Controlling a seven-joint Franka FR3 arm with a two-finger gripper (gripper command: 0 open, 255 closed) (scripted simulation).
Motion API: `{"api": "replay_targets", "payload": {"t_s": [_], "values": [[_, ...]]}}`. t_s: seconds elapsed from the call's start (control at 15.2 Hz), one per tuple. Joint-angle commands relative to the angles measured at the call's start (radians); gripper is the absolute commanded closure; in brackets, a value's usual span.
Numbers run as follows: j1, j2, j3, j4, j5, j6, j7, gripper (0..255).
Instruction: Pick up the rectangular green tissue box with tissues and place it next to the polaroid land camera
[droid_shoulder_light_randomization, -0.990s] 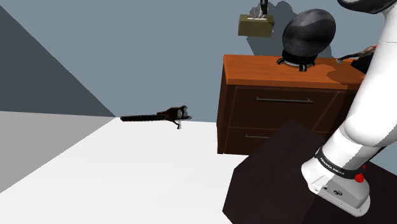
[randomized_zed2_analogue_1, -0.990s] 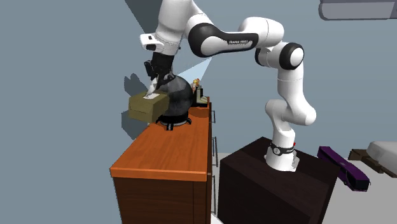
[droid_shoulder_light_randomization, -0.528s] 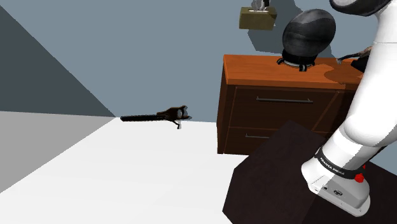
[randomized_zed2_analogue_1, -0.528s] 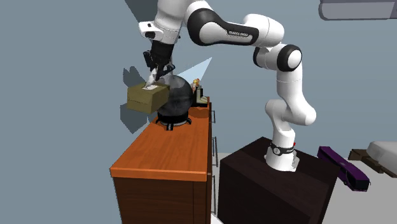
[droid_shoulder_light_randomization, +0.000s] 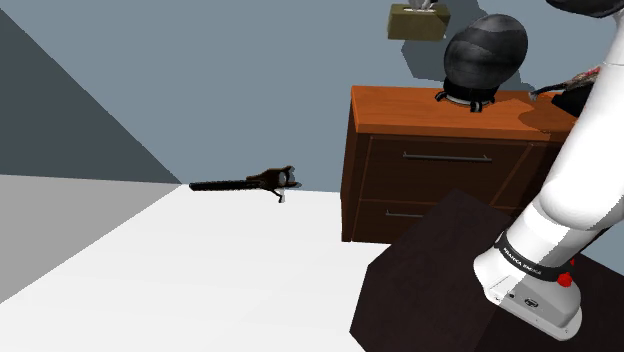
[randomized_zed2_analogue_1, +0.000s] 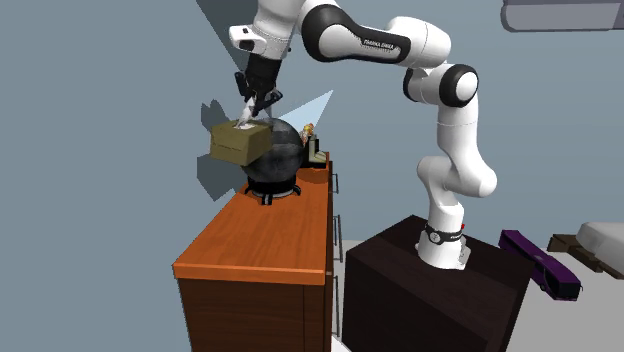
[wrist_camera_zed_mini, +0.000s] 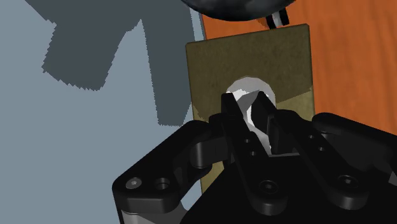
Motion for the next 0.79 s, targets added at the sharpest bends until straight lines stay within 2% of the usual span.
{"api": "replay_targets", "payload": {"t_s": [0.0, 0.33, 0.73], "values": [[-0.007, -0.083, -0.008, -0.109, -0.017, 0.036, -0.006, 255], [-0.035, -0.246, -0.036, -0.309, -0.051, 0.105, -0.039, 255], [-0.077, -0.408, -0.081, -0.482, -0.088, 0.165, -0.102, 255]]}}
